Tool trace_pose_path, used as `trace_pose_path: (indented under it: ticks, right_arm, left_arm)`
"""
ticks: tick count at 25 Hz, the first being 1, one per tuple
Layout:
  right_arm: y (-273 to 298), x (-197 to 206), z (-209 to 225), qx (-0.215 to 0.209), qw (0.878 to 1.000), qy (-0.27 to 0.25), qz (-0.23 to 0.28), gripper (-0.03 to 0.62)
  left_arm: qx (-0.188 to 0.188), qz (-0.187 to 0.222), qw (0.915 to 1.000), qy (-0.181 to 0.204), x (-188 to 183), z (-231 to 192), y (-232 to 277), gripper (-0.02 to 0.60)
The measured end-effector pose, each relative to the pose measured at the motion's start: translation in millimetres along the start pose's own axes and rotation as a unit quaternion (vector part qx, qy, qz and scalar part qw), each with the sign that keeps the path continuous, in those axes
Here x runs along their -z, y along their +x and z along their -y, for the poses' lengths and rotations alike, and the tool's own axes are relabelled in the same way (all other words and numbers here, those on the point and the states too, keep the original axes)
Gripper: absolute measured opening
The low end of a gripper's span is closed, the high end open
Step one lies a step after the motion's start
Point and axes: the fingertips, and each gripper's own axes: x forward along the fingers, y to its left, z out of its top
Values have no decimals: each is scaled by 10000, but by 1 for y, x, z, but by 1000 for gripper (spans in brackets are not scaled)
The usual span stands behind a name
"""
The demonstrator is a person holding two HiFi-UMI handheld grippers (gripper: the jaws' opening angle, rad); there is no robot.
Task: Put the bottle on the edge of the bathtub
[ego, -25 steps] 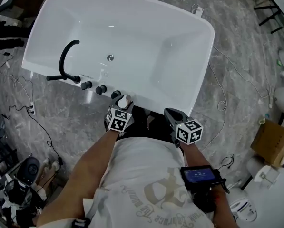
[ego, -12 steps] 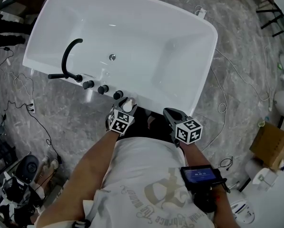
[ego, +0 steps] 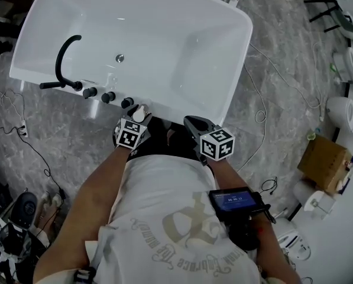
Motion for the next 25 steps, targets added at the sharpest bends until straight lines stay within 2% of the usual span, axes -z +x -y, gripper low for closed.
trace_pose_path:
  ticks: [10,16,20,25]
  right_arm:
    - [-5,10,-5,39,10000,-41,-45,6]
    - [-7,16,-7,86,9999,17,-53,6]
    - [-13,21,-5,116,9999,-1,-1,6]
    - [-14,24,-11,104,9999,-65,69,6]
  left_arm:
    - [50,44,9999,-120,0,0,-8,285]
    - [177,99,9997,148,2,5,-20,285]
    - [312,63,9994,149,3,15,-24,316]
    - [207,229,9995,122,0,12,-35,319]
